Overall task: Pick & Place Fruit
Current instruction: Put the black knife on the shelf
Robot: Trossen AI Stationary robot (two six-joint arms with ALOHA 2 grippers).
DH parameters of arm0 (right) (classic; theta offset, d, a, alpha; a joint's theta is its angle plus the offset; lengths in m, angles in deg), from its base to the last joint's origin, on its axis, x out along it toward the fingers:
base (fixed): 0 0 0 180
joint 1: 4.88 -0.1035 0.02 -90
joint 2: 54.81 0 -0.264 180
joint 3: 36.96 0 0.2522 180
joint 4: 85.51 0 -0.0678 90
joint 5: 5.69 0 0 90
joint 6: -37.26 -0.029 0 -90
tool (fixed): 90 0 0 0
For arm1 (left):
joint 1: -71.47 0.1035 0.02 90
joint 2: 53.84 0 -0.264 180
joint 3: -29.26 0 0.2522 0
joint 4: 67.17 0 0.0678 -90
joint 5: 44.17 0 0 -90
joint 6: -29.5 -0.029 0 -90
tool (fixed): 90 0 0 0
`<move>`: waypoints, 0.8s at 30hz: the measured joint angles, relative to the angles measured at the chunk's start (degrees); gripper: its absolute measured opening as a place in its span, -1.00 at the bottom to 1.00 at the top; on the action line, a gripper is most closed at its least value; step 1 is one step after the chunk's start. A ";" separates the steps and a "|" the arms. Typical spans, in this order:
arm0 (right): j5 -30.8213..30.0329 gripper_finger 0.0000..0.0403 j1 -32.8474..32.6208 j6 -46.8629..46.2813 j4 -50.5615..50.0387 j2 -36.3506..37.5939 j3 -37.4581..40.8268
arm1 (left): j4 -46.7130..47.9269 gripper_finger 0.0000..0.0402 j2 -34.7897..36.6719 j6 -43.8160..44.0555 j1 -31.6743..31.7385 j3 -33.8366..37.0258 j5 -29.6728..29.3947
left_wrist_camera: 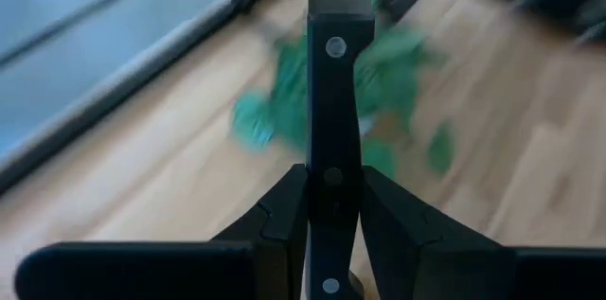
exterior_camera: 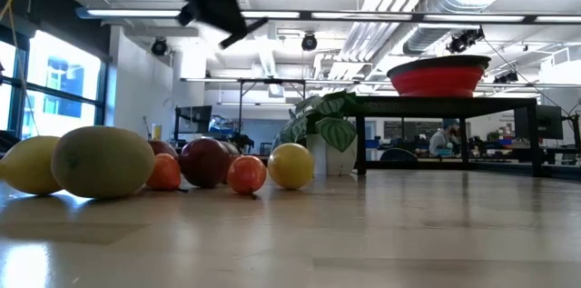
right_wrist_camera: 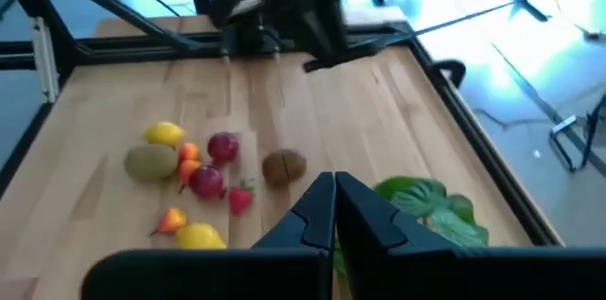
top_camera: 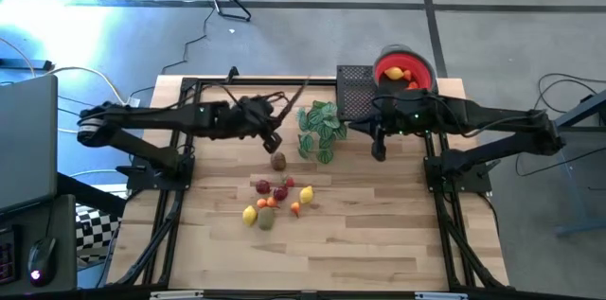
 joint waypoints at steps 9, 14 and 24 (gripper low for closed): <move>0.77 -0.98 0.51 2.48 10.98 -1.77 -0.02 | -21.45 -0.62 1.32 -15.22 4.79 0.00 15.57; -0.74 -0.98 0.55 3.06 14.09 -1.86 0.02 | -26.29 -0.62 1.28 -18.78 5.15 0.00 18.16; -0.50 -0.98 0.50 2.69 15.13 -2.99 -0.02 | -27.65 -0.62 1.28 -21.54 9.41 0.00 20.95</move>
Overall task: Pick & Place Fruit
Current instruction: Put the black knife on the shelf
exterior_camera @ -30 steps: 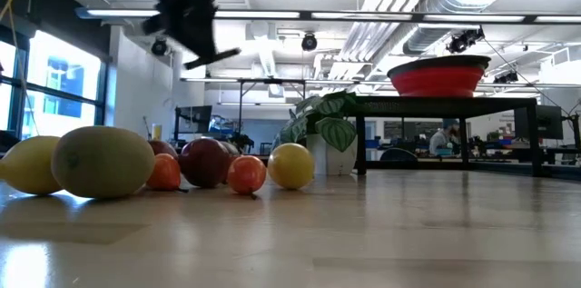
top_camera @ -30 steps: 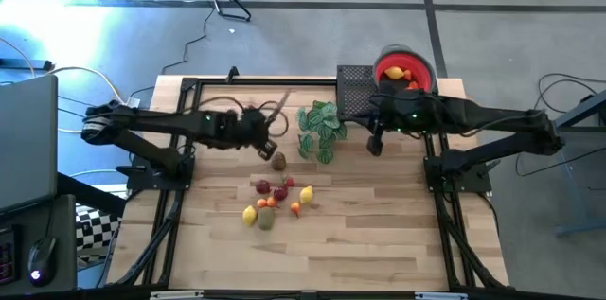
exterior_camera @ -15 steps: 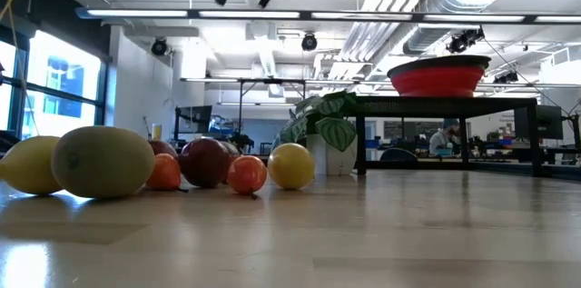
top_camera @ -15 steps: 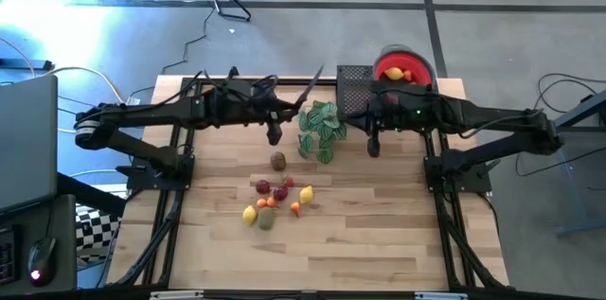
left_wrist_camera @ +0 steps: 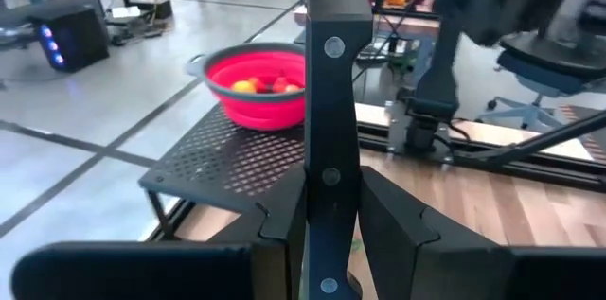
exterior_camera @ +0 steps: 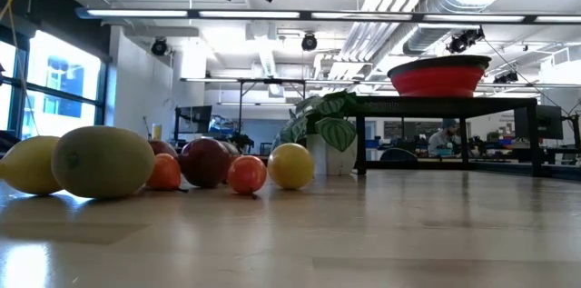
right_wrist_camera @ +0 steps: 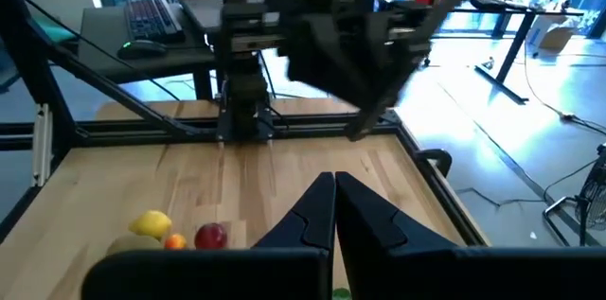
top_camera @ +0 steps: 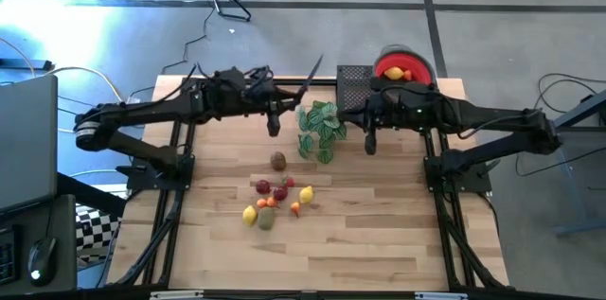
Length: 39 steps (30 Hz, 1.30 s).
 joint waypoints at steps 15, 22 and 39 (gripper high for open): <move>-5.44 -0.98 0.02 -1.57 13.51 -14.39 0.11 | -0.33 -0.62 -0.45 -1.30 17.27 0.02 29.75; -10.96 -0.98 0.04 1.13 20.65 -16.80 0.11 | -0.38 -0.62 -0.50 -4.21 19.07 0.02 37.91; -9.35 -0.36 0.40 1.27 36.30 -18.63 -0.02 | -3.36 -0.62 -0.48 -4.85 18.97 0.02 48.16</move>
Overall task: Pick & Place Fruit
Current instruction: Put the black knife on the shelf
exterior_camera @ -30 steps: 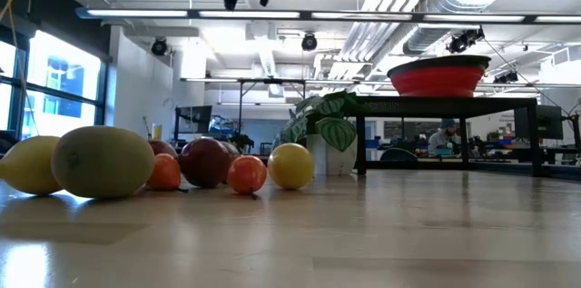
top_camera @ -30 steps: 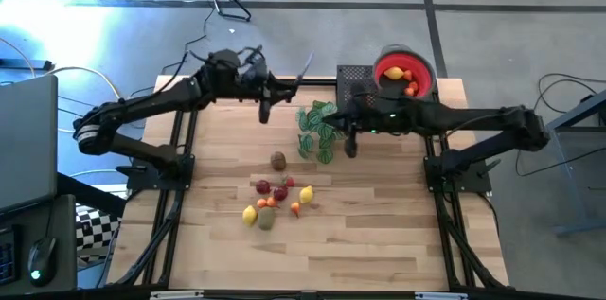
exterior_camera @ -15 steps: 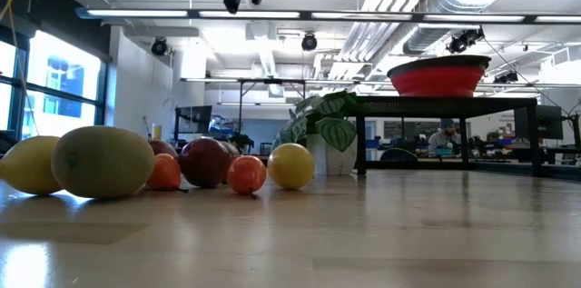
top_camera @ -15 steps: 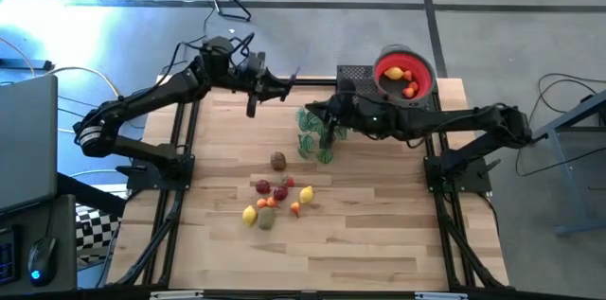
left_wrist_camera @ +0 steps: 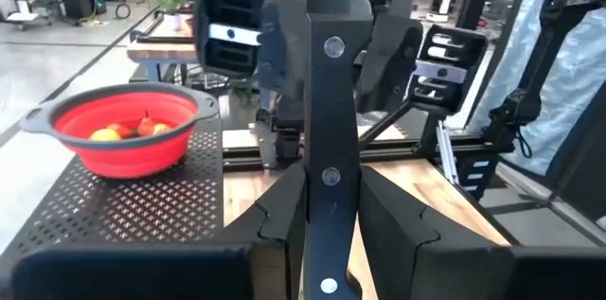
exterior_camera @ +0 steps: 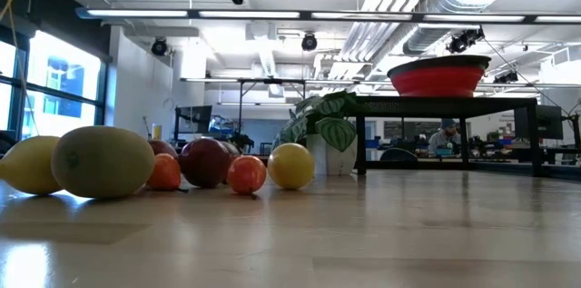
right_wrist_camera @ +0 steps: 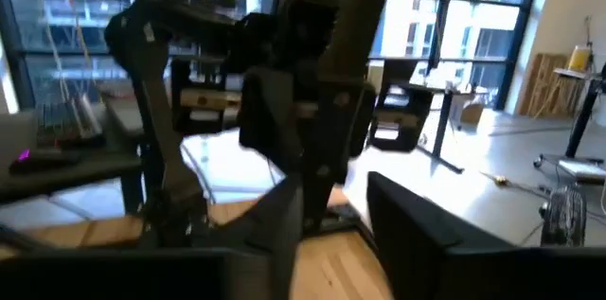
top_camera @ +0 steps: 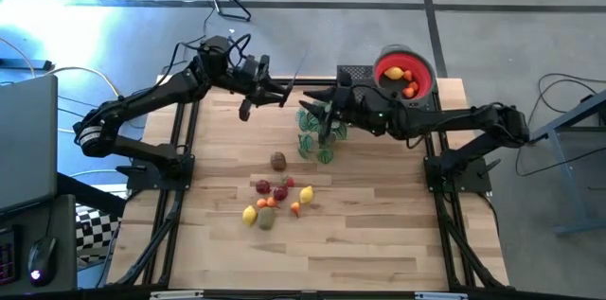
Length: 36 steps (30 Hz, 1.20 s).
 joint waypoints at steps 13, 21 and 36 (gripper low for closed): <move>5.46 0.19 2.05 -2.09 14.52 -6.43 0.04 | 0.10 -0.62 0.02 -2.91 0.00 0.00 1.11; 9.72 0.17 4.05 -5.73 14.78 -6.39 0.04 | 0.10 -0.62 -0.02 -2.99 -0.04 0.00 0.98; 10.65 -0.01 4.10 -4.01 13.94 -6.39 0.04 | -2.07 -0.62 -2.25 -4.74 -4.83 0.04 -8.19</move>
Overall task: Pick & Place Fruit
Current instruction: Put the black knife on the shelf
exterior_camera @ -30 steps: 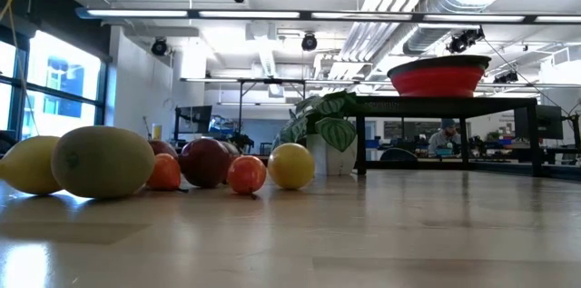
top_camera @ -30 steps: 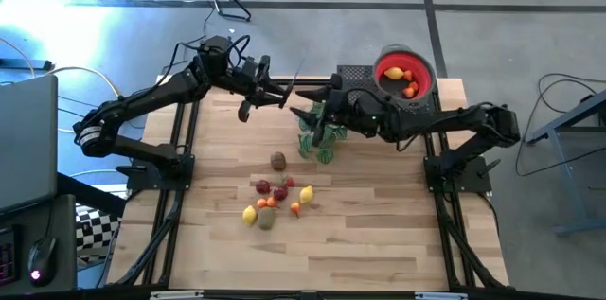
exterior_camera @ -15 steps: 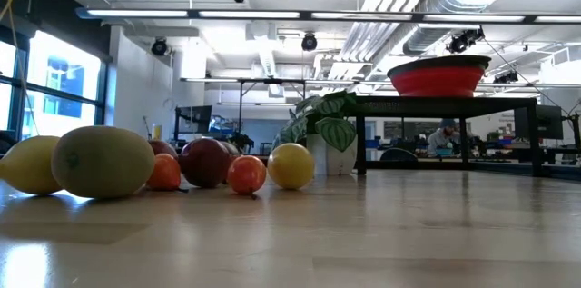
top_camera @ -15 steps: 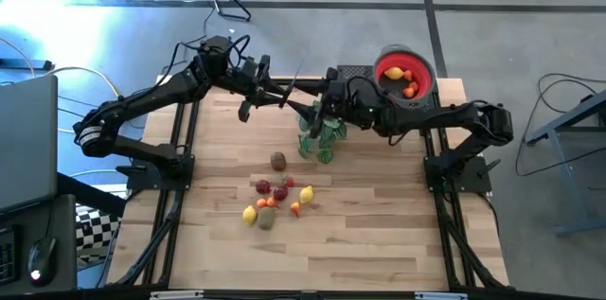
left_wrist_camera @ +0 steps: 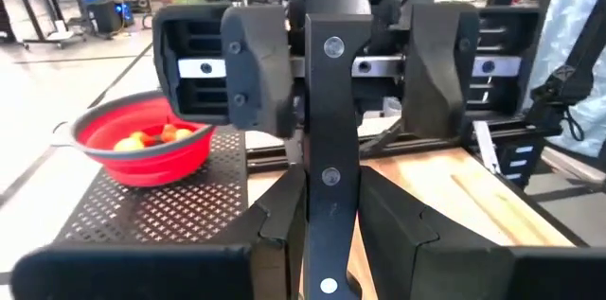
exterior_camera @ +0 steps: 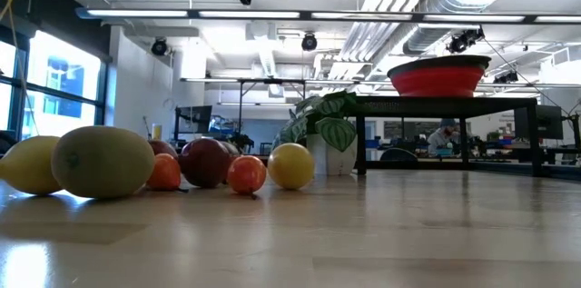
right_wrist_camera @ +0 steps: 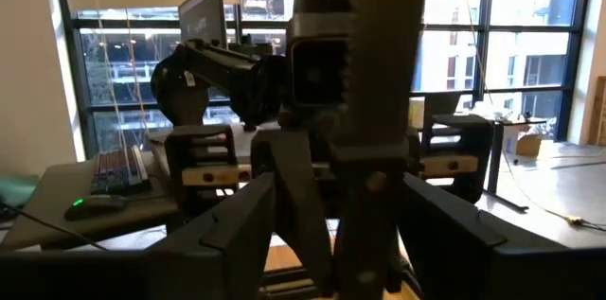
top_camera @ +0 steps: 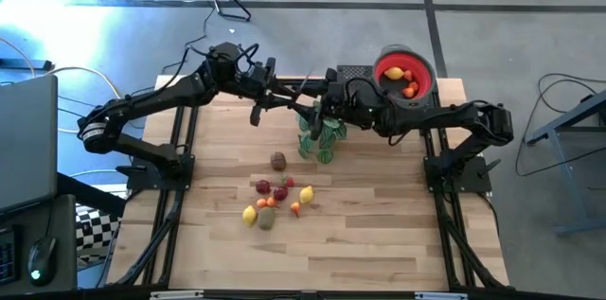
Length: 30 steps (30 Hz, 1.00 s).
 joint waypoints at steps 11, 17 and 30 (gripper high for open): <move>0.00 -0.32 0.00 0.02 -0.57 0.02 0.00 | 0.16 -0.62 0.02 0.26 -0.04 0.00 0.18; 0.00 -0.46 0.00 0.04 -0.57 0.02 0.00 | 0.33 -0.62 0.02 0.26 -0.07 0.00 0.22; -0.02 -0.65 0.02 0.00 -0.79 0.04 0.00 | 0.39 -0.62 0.04 0.22 -0.07 0.00 0.25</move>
